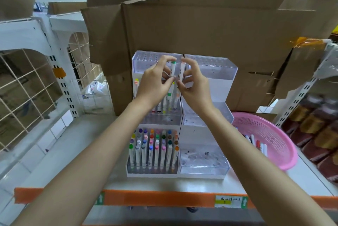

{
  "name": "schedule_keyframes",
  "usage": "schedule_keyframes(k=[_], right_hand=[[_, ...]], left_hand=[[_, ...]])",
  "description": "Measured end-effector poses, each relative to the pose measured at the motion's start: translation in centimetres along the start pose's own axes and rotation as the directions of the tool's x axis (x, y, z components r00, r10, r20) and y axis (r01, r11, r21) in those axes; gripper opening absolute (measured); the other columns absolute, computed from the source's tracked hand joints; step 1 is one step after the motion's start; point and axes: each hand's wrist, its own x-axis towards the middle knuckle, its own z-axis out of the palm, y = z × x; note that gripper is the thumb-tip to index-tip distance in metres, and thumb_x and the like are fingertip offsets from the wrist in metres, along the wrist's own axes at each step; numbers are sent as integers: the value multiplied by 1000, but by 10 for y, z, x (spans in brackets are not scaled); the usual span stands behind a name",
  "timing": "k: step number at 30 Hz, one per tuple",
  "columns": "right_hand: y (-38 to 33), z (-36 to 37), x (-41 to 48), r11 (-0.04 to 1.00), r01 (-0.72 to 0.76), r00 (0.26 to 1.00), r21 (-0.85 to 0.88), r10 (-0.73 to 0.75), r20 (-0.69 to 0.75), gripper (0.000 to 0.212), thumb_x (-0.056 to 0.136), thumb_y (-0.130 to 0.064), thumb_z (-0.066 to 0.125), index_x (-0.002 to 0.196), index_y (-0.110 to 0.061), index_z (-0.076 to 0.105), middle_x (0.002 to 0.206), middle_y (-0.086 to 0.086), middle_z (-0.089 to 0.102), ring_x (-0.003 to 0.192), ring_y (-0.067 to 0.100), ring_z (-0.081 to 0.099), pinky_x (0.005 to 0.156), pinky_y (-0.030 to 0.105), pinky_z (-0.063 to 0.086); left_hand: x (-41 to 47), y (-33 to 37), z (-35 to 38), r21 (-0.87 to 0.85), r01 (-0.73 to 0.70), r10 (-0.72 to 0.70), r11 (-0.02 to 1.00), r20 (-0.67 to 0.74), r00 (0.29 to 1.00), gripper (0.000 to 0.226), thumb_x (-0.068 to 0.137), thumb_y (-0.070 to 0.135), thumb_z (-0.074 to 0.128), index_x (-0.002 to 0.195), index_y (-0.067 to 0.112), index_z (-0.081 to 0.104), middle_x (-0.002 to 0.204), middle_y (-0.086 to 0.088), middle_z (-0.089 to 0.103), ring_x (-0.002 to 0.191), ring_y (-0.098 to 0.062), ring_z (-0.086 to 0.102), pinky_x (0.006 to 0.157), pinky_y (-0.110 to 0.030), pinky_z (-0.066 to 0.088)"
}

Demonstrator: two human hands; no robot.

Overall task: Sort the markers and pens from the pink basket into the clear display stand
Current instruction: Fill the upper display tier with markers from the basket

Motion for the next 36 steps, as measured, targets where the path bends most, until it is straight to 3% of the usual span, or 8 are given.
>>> schedule_keyframes(k=[10,18,21,24,27,30,36], right_hand=[[2,0,-3,999,28,999,-29,-28,-23,53,82,-5,70,129,-18,49,88,-1,57,73,17,62,61,27,52],[5,-1,-6,998,30,999,-49,-32,-22,55,81,-2,70,129,-18,49,91,3,59,75,17,63,63,25,53],[6,-2,-5,999,24,999,-43,-25,-23,56,81,0,68,130,-18,49,88,-5,56,74,15,63,62,21,51],[7,-3,-4,999,21,999,-35,-22,-26,55,82,0,68,130,-19,49,84,-15,51,74,14,63,62,16,51],[6,-2,-5,999,25,999,-38,-25,-23,55,82,0,68,130,-18,49,86,-12,52,74,15,64,63,20,53],[5,1,-5,998,28,999,-49,-29,-14,55,82,0,67,131,-18,49,89,-5,54,74,15,62,64,25,53],[7,4,-6,999,13,1000,-40,-13,1,54,82,1,68,130,-17,49,83,-16,49,72,8,58,66,20,49]], left_hand=[[-4,-1,5,-33,3,-2,999,34,999,47,81,8,72,123,16,52,81,4,59,75,-6,62,71,-8,49],[-8,0,9,21,-41,40,999,63,997,47,81,8,73,122,15,53,83,-2,64,78,-13,64,77,-28,56],[-9,-2,11,34,-46,44,998,69,997,47,81,9,73,123,14,53,85,-4,65,81,-15,65,78,-32,56],[-12,-4,12,46,-46,43,998,65,997,46,81,10,73,123,12,54,89,-5,66,85,-17,65,77,-28,53],[-14,-8,12,66,-18,14,998,62,998,44,81,12,73,122,14,55,91,-5,66,88,-18,63,75,-23,44],[-15,-13,12,73,3,-9,997,74,997,42,82,13,73,120,13,55,91,-5,66,87,-16,63,73,-24,46],[-16,-15,13,85,-4,-3,996,87,996,42,81,11,73,119,11,54,93,-6,65,90,-17,62,76,-21,43]])
